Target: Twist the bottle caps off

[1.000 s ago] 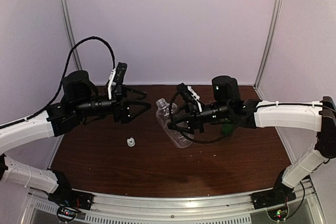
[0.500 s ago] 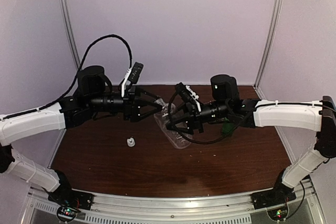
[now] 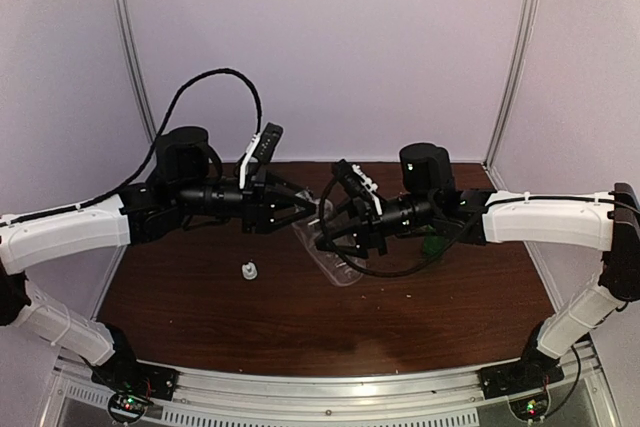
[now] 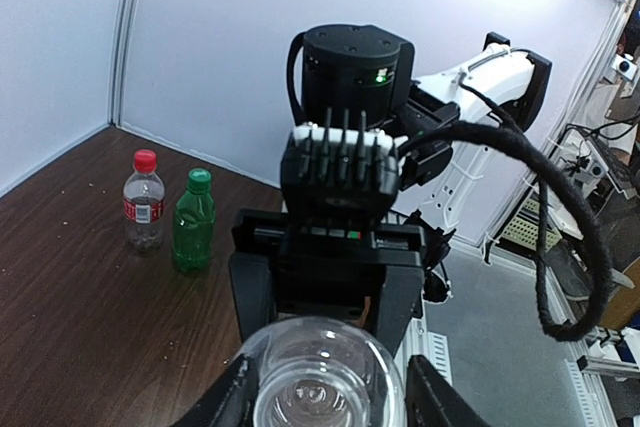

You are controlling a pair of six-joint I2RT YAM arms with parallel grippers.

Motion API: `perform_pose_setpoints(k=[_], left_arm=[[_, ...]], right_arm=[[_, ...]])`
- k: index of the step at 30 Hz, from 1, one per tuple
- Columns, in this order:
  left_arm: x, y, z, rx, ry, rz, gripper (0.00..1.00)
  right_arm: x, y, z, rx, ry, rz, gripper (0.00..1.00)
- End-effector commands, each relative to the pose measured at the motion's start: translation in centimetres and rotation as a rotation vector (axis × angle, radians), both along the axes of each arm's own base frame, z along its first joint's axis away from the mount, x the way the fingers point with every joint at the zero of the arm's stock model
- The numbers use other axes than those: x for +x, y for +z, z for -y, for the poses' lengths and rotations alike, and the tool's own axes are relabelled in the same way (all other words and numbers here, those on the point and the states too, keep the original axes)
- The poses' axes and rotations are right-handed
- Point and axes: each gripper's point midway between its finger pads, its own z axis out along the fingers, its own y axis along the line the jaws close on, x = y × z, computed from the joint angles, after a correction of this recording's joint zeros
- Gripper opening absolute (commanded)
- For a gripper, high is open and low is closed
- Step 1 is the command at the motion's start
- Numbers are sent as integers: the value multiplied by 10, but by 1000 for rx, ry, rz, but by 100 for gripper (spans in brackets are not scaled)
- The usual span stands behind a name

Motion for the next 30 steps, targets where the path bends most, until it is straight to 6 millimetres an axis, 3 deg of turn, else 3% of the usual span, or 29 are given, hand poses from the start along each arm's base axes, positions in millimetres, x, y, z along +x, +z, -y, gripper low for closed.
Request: perform_pose_setpoints(k=[1, 10, 18, 30], left_arm=[[-4, 10, 6, -12, -32, 34, 48], [-6, 8, 7, -4, -41, 46, 27], [-8, 10, 4, -10, -40, 66, 1], [2, 14, -3, 0, 44, 77, 0]], right_arm=[[-3, 12, -2, 27, 17, 30, 45], [-1, 12, -1, 26, 1, 34, 45], [8, 11, -2, 11, -51, 42, 48], [16, 4, -1, -18, -104, 39, 76]])
